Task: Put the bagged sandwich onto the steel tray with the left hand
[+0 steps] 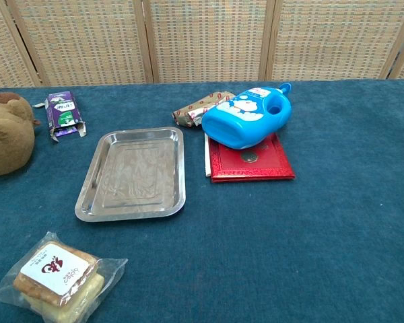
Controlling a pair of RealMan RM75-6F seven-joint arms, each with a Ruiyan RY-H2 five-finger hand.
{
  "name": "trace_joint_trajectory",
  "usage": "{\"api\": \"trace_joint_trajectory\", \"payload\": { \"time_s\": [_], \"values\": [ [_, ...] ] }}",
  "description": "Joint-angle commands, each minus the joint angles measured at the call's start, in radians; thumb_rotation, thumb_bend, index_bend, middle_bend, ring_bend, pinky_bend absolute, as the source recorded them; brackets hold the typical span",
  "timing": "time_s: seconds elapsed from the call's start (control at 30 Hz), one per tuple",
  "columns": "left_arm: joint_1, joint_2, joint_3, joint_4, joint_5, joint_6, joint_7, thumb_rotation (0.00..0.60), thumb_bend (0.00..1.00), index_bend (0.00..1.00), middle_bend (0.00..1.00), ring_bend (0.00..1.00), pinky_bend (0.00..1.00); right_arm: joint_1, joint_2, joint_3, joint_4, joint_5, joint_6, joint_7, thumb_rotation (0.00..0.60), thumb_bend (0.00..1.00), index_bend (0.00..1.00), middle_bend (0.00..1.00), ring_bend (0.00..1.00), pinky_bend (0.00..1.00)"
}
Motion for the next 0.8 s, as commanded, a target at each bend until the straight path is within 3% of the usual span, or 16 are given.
{"api": "trace_joint_trajectory", "payload": {
  "time_s": [0.03, 0.23, 0.47, 0.67, 0.8],
  "values": [
    [0.0, 0.001, 0.0, 0.0, 0.001, 0.002, -0.001, 0.6, 0.0, 0.0, 0.0, 0.0, 0.0, 0.0, 0.001, 0.001, 0.0, 0.002, 0.0, 0.002, 0.6, 0.0, 0.0, 0.0, 0.0, 0.0],
    [0.014, 0.019, 0.033, -0.033, 0.033, 0.004, -0.002, 0.6, 0.0, 0.0, 0.0, 0.0, 0.0, -0.002, 0.005, 0.0, -0.006, 0.0, 0.0, 0.008, 0.6, 0.0, 0.0, 0.0, 0.0, 0.0],
    [-0.045, 0.067, 0.14, -0.098, 0.273, -0.069, 0.023, 0.6, 0.0, 0.0, 0.0, 0.0, 0.0, -0.002, 0.009, 0.003, -0.014, 0.008, -0.005, 0.007, 0.6, 0.0, 0.0, 0.0, 0.0, 0.0],
    [-0.15, 0.041, 0.191, -0.135, 0.409, -0.258, 0.133, 0.6, 0.0, 0.0, 0.0, 0.0, 0.0, -0.002, 0.013, 0.009, -0.017, 0.02, -0.008, 0.014, 0.6, 0.0, 0.0, 0.0, 0.0, 0.0],
    [-0.191, -0.001, 0.182, -0.147, 0.398, -0.342, 0.168, 0.6, 0.0, 0.0, 0.0, 0.0, 0.0, -0.003, 0.016, 0.01, -0.017, 0.023, -0.009, 0.019, 0.6, 0.0, 0.0, 0.0, 0.0, 0.0]
  ]
}}
